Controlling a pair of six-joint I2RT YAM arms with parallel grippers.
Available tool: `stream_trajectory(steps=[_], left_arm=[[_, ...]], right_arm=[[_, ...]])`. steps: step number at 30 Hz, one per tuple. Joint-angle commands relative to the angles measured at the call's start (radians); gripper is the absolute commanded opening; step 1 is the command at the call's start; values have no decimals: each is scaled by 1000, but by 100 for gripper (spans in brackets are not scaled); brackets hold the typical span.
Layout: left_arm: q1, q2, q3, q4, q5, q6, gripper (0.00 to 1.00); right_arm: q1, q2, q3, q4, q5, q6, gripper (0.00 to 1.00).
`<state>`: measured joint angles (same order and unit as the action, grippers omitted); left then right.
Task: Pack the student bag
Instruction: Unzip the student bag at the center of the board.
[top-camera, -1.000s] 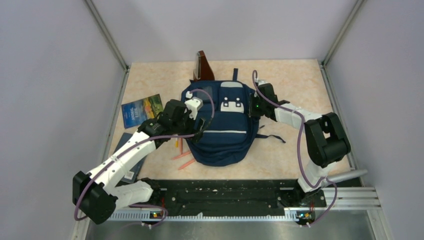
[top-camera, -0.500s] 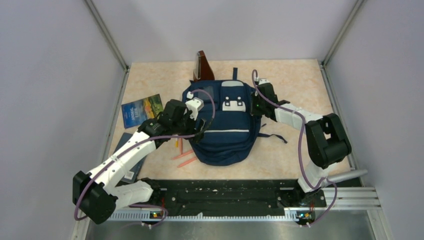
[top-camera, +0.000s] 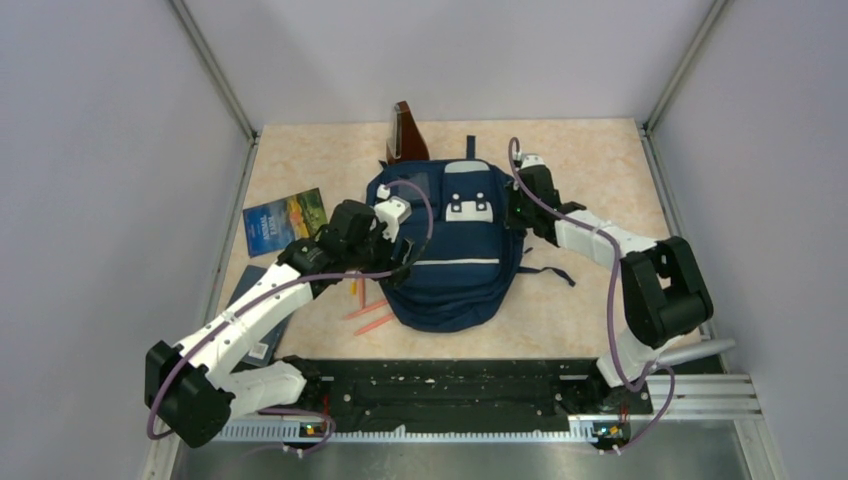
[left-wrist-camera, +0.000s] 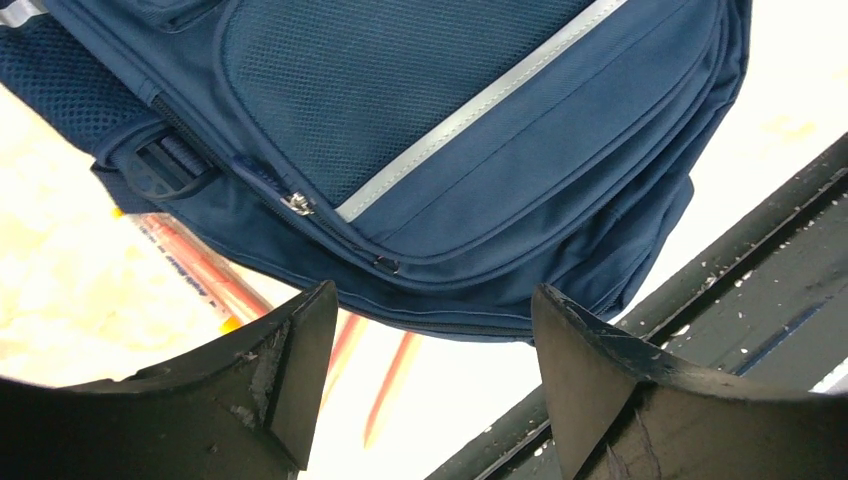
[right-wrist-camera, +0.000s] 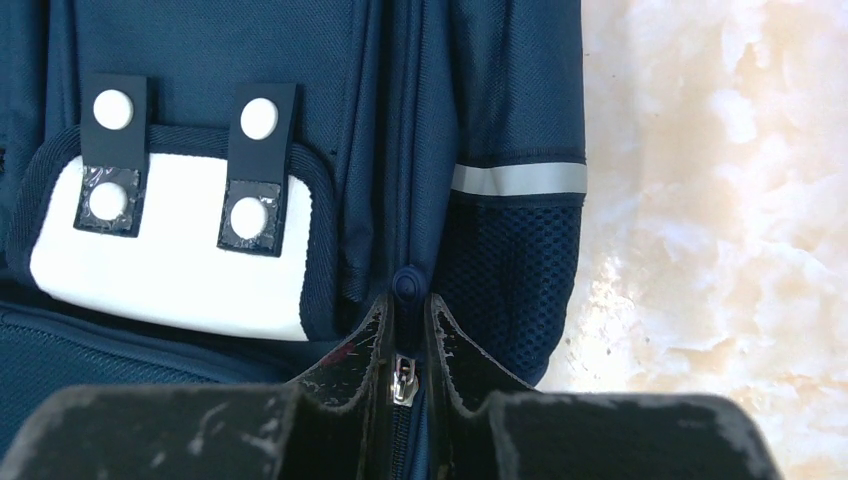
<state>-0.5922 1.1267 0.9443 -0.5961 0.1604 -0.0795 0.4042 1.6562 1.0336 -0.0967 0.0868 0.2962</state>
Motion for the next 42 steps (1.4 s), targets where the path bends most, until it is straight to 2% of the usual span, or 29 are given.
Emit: stream_trajectory(steps=[1,6,10,12,17,24,33,39,42], left_arm=[[-42,-15,-14,77,-6,-39,76],[-128,2,-72,219,-43,-67,76],[-237,63,-80,286,-95,3,76],[-256,105,-83,317,-78,24,76],[-259,165,-95,370,-124,51,76],[-263,222,-113,412,-113,99,77],[-271,268,-134,449,-206,119,78],[-277,274,-130,463,-245,132,70],[-284,275,-131,472,-287,136,70]], right_arm=[[1,-96,-30,13,73,-13,8],[-1,-127,-63,12,69,1,9],[-1,-137,-85,20,59,10,11],[-1,-136,-91,22,57,13,13],[1,-142,-106,33,49,22,25],[1,-135,-110,40,58,17,29],[-1,-79,-73,51,40,5,29],[0,-51,-53,58,23,5,24],[1,-35,-39,59,18,2,24]])
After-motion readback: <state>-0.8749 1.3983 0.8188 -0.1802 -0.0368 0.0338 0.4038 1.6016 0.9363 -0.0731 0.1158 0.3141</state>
